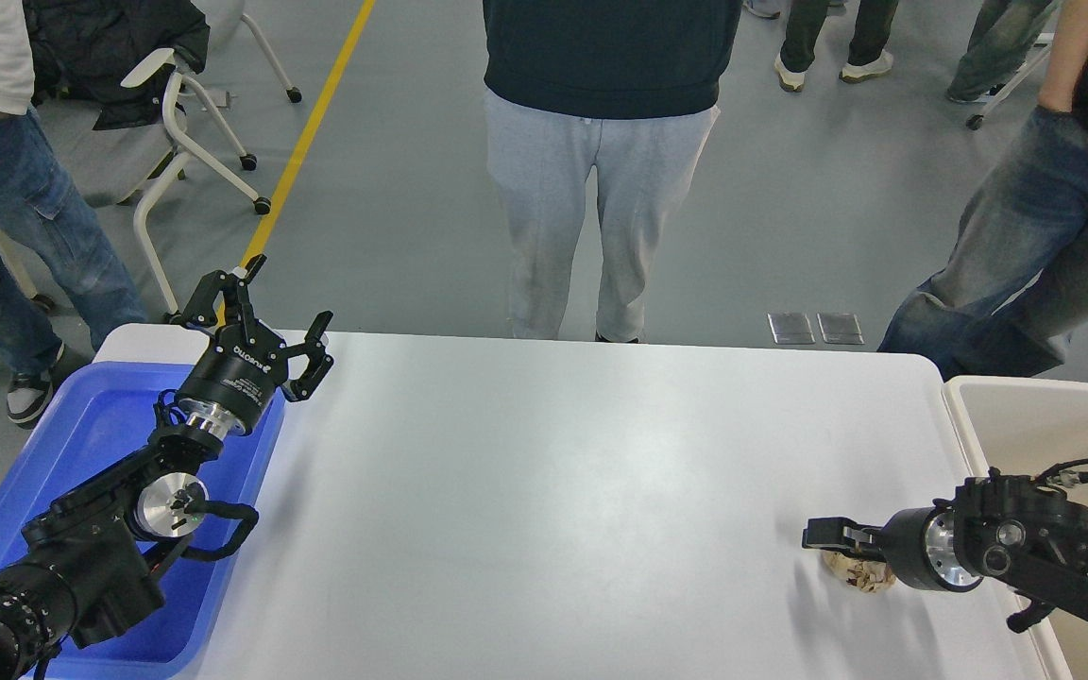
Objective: Tidy desktop
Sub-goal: 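Close the right gripper on the paper ball and lift it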
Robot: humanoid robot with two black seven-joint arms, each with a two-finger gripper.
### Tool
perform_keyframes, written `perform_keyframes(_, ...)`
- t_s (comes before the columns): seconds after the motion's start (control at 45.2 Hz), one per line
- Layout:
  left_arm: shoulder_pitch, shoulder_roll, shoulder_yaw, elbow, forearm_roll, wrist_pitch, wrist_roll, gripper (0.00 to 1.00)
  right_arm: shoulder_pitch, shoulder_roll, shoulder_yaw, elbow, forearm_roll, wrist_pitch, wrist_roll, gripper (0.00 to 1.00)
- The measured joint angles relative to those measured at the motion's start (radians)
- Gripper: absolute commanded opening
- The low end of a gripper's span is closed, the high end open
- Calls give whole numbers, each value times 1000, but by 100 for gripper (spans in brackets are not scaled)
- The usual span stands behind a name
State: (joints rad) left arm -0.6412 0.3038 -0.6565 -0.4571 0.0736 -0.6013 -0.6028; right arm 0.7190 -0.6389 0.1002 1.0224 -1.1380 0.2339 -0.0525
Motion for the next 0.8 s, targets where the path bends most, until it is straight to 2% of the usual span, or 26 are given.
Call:
perform_keyframes(0.088, 0, 0, 0, 0, 0, 0, 0, 100, -2, 5, -1, -5, -6, -3, 3, 85)
perform_keyframes(0.133, 0, 0, 0, 0, 0, 0, 0, 100, -2, 6, -2, -7, -7, -4, 4, 79)
perform_keyframes(0.155, 0, 0, 0, 0, 0, 0, 0, 100, -2, 7, -2, -9, -8, -5, 6, 72)
perform_keyframes(0.199, 0, 0, 0, 0, 0, 0, 0, 100, -2, 9, -3, -11, -9, -6, 8, 48)
perform_keyframes(0.265, 0, 0, 0, 0, 0, 0, 0, 100, -4, 13, -8, -14, -13, -10, 16, 1)
perform_keyframes(0.796, 0, 0, 0, 0, 0, 0, 0, 100, -7, 21, -28, -55, -56, -46, 64, 0)
